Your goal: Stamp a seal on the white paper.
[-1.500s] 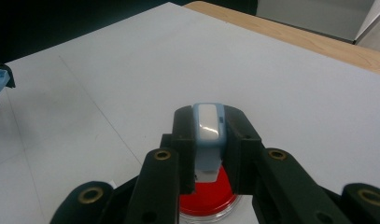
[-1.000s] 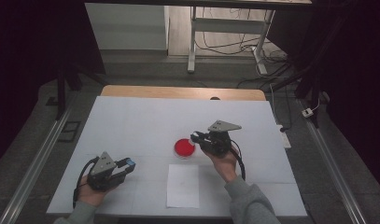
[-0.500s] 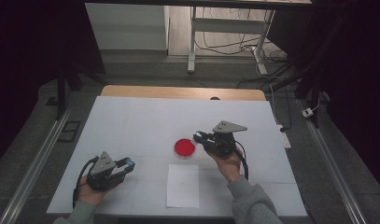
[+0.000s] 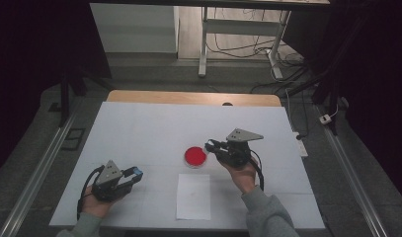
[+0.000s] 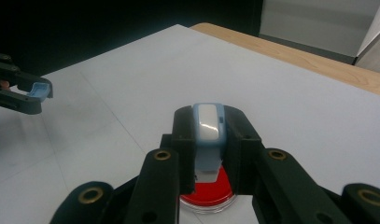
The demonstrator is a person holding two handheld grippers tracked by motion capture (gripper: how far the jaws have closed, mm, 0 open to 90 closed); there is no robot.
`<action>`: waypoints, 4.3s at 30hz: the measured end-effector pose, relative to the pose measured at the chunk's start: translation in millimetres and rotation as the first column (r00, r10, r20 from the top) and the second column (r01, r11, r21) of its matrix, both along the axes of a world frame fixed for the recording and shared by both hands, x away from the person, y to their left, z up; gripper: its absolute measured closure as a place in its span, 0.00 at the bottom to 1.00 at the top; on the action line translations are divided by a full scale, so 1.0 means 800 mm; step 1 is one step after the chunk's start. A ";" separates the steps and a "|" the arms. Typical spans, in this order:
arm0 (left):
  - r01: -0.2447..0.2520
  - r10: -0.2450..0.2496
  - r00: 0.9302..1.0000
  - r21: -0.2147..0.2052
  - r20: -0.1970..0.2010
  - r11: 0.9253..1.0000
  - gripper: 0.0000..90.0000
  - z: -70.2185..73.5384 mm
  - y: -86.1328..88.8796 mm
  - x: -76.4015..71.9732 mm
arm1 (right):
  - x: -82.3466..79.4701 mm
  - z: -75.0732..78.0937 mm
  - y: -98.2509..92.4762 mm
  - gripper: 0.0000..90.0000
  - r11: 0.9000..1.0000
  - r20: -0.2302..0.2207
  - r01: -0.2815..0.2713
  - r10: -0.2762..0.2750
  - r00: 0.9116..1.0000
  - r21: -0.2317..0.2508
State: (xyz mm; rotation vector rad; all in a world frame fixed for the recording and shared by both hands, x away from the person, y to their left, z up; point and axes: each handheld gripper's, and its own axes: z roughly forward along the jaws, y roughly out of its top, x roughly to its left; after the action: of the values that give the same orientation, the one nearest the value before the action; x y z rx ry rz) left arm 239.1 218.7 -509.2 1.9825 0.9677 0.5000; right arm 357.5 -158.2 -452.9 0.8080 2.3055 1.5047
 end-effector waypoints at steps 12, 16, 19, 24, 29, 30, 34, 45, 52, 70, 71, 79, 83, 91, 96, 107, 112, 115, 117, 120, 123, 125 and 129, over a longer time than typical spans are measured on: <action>-0.001 0.001 1.000 -0.001 0.000 1.000 0.73 0.000 0.001 0.000 | -0.004 0.000 -0.001 0.84 1.000 -0.004 -0.009 0.009 1.000 -0.003; -0.001 0.001 1.000 -0.002 0.001 1.000 0.73 0.000 0.001 0.000 | -0.009 -0.001 -0.002 0.84 1.000 -0.006 -0.016 0.016 1.000 -0.004; -0.001 0.001 1.000 -0.001 0.001 1.000 0.73 0.000 0.001 0.000 | -0.012 -0.001 -0.004 0.84 1.000 -0.010 -0.018 0.018 1.000 -0.005; -0.001 0.001 1.000 0.001 -0.001 1.000 0.73 0.000 0.001 0.001 | -0.017 -0.002 -0.006 0.84 1.000 -0.014 -0.024 0.024 1.000 0.000; -0.001 0.001 1.000 -0.001 -0.001 1.000 0.73 0.000 0.001 0.001 | -0.023 -0.002 -0.008 0.84 0.999 -0.016 -0.032 0.032 0.999 -0.007; 0.000 0.000 1.000 -0.001 -0.001 1.000 0.73 0.000 0.001 0.001 | -0.024 -0.002 -0.007 0.84 0.999 -0.015 -0.033 0.033 0.999 -0.001; 0.001 -0.001 1.000 -0.002 -0.001 1.000 0.73 0.000 0.001 0.002 | -0.029 -0.002 -0.008 0.84 0.999 -0.019 -0.044 0.044 0.999 -0.007; 0.002 -0.002 1.000 -0.001 -0.003 1.000 0.73 0.000 0.000 0.002 | -0.047 -0.005 -0.003 0.84 0.996 -0.028 -0.085 0.084 0.996 -0.018; 0.003 -0.003 1.000 0.000 -0.003 1.000 0.73 0.000 0.001 0.003 | -0.054 -0.008 -0.001 0.84 0.995 -0.033 -0.101 0.100 0.994 -0.019; 0.004 -0.004 1.000 0.002 -0.009 1.000 0.73 -0.001 0.000 0.004 | -0.069 -0.018 0.004 0.84 0.989 -0.058 -0.135 0.132 0.990 -0.051; 0.006 -0.006 1.000 0.002 -0.010 1.000 0.73 -0.001 0.000 0.004 | -0.070 -0.019 0.004 0.84 0.989 -0.059 -0.139 0.136 0.989 -0.053; 0.007 -0.007 1.000 0.005 -0.011 1.000 0.73 -0.001 0.000 0.004 | -0.079 -0.024 0.011 0.84 0.983 -0.074 -0.170 0.165 0.984 -0.067; 0.006 -0.006 1.000 0.004 -0.011 1.000 0.73 -0.001 0.000 0.004 | -0.083 -0.025 0.015 0.84 0.980 -0.077 -0.182 0.176 0.981 -0.074; 0.008 -0.007 1.000 0.005 -0.011 1.000 0.73 -0.001 -0.001 0.004 | -0.089 -0.033 0.022 0.84 0.973 -0.089 -0.211 0.203 0.975 -0.093; 0.009 -0.009 1.000 0.006 -0.011 1.000 0.73 -0.001 -0.001 0.004 | -0.093 -0.039 0.027 0.84 0.967 -0.092 -0.226 0.216 0.972 -0.119; 0.006 -0.006 1.000 0.005 -0.012 1.000 0.73 -0.001 0.000 0.004 | -0.096 -0.043 0.033 0.84 0.953 -0.087 -0.264 0.253 0.963 -0.148; 0.008 -0.008 1.000 0.005 -0.010 1.000 0.73 -0.001 -0.001 0.004 | -0.095 -0.048 0.035 0.84 0.950 -0.096 -0.271 0.259 0.961 -0.157; 0.007 -0.007 1.000 0.005 -0.012 1.000 0.73 -0.001 0.000 0.004 | -0.095 -0.052 0.036 0.84 0.947 -0.105 -0.276 0.261 0.960 -0.164; 0.007 -0.007 1.000 0.005 -0.013 1.000 0.73 -0.001 0.000 0.004 | -0.094 -0.054 0.037 0.84 0.947 -0.110 -0.276 0.260 0.959 -0.167; 0.007 -0.007 1.000 0.005 -0.012 1.000 0.73 -0.001 0.000 0.004 | -0.093 -0.057 0.038 0.84 0.944 -0.113 -0.278 0.261 0.959 -0.177; 0.011 -0.011 1.000 0.003 -0.010 1.000 0.73 -0.001 0.000 0.004 | -0.092 -0.059 0.039 0.84 0.942 -0.117 -0.279 0.261 0.958 -0.186; 0.011 -0.011 1.000 0.003 -0.010 1.000 0.73 -0.001 0.000 0.004 | -0.092 -0.060 0.040 0.84 0.943 -0.115 -0.276 0.258 0.959 -0.188; 0.011 -0.011 1.000 0.003 -0.009 1.000 0.73 -0.001 -0.001 0.004 | -0.091 -0.061 0.042 0.84 0.942 -0.114 -0.275 0.257 0.960 -0.193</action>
State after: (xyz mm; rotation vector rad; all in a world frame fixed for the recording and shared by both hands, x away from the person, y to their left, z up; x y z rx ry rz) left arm 242.2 218.2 -510.1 1.9933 0.9622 0.4868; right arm 284.8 -125.0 -501.8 0.5318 2.6713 1.3180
